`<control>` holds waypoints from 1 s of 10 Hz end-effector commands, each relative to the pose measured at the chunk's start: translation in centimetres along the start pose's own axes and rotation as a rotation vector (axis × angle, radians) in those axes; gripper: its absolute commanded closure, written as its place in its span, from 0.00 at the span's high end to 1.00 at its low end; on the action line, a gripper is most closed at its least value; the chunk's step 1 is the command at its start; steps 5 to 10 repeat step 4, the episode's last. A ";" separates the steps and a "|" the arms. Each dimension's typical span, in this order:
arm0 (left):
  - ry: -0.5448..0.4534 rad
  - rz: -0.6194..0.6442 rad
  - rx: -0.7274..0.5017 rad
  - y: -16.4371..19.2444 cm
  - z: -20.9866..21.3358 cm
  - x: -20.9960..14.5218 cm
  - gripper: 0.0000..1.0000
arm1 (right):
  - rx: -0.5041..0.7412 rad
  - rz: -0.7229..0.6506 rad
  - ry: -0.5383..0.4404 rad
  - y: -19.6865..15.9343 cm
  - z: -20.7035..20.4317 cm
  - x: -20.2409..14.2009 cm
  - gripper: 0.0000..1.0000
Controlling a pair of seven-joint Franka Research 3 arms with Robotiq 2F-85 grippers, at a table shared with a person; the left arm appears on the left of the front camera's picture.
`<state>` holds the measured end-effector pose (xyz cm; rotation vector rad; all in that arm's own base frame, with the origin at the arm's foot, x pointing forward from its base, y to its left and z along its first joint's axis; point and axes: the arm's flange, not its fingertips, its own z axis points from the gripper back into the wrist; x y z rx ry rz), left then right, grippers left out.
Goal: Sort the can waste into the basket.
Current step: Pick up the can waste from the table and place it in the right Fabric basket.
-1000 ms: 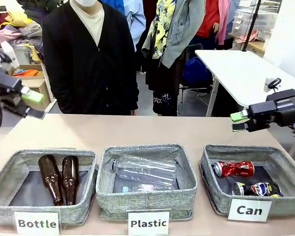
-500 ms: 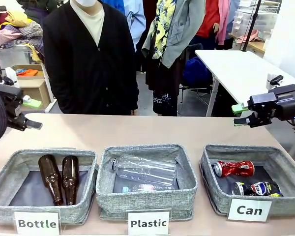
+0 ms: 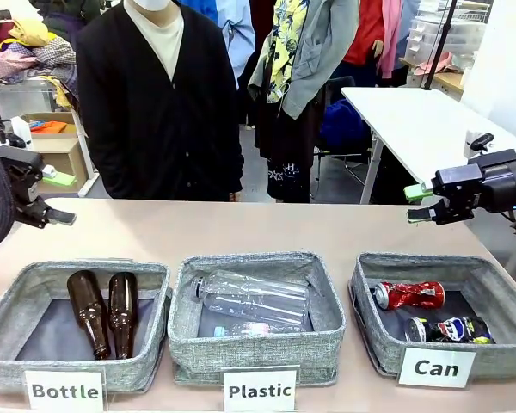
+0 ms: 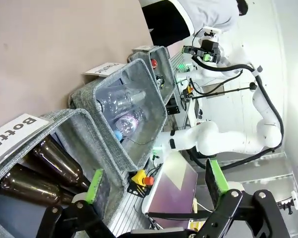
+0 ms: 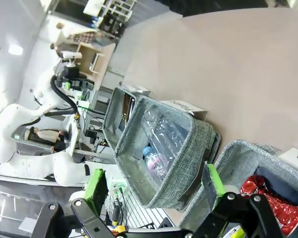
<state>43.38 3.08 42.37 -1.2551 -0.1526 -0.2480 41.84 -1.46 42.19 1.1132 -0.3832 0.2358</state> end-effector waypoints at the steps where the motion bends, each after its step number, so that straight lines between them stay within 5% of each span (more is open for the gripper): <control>1: 0.012 -0.019 0.007 -0.2 0.0 -0.5 1.00 | -0.003 0.021 0.007 0.0 -0.1 -0.2 1.00; 10: 0.012 -0.019 0.007 -0.2 0.0 -0.5 1.00 | -0.003 0.021 0.007 0.0 -0.1 -0.2 1.00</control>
